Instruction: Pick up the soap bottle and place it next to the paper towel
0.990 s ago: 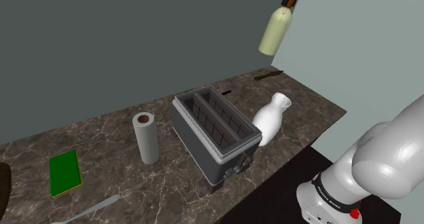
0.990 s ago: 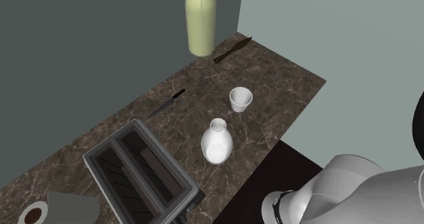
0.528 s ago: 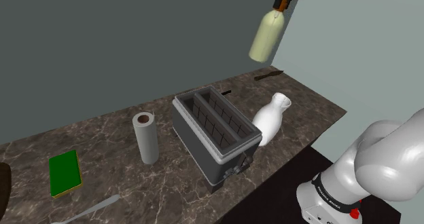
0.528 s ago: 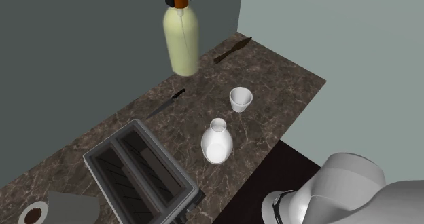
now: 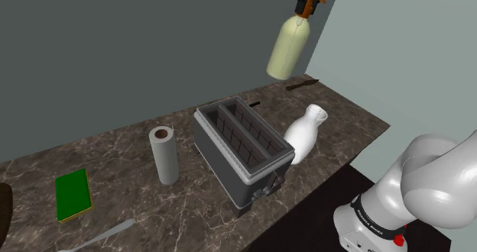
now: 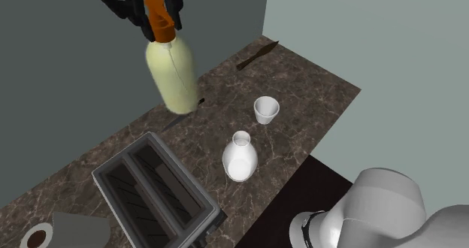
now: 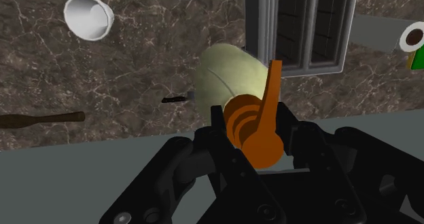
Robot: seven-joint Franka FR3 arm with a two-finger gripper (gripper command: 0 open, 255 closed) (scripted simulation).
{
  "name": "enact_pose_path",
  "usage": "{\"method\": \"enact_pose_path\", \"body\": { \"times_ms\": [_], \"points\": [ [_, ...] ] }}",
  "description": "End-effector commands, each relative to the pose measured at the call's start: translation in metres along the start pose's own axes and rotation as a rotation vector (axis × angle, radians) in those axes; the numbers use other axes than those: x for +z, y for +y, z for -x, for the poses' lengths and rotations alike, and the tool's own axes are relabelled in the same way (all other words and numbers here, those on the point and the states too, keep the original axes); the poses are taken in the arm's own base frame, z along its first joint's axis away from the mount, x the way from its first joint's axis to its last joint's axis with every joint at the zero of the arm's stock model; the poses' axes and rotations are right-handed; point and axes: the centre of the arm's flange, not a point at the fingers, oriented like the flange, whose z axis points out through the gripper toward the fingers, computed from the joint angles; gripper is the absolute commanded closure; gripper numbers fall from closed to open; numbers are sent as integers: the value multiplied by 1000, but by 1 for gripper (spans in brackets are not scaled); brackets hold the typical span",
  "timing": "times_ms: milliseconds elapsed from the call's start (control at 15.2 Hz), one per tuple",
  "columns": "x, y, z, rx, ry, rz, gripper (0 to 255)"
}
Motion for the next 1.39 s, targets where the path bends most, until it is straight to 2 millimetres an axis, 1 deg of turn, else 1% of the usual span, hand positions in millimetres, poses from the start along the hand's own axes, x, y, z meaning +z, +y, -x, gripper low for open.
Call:
{"method": "enact_pose_path", "body": {
  "times_ms": [0,1320],
  "points": [
    [1,-27,6,2,0,0,255],
    [3,-275,97,2,0,0,255]
  ]
}}
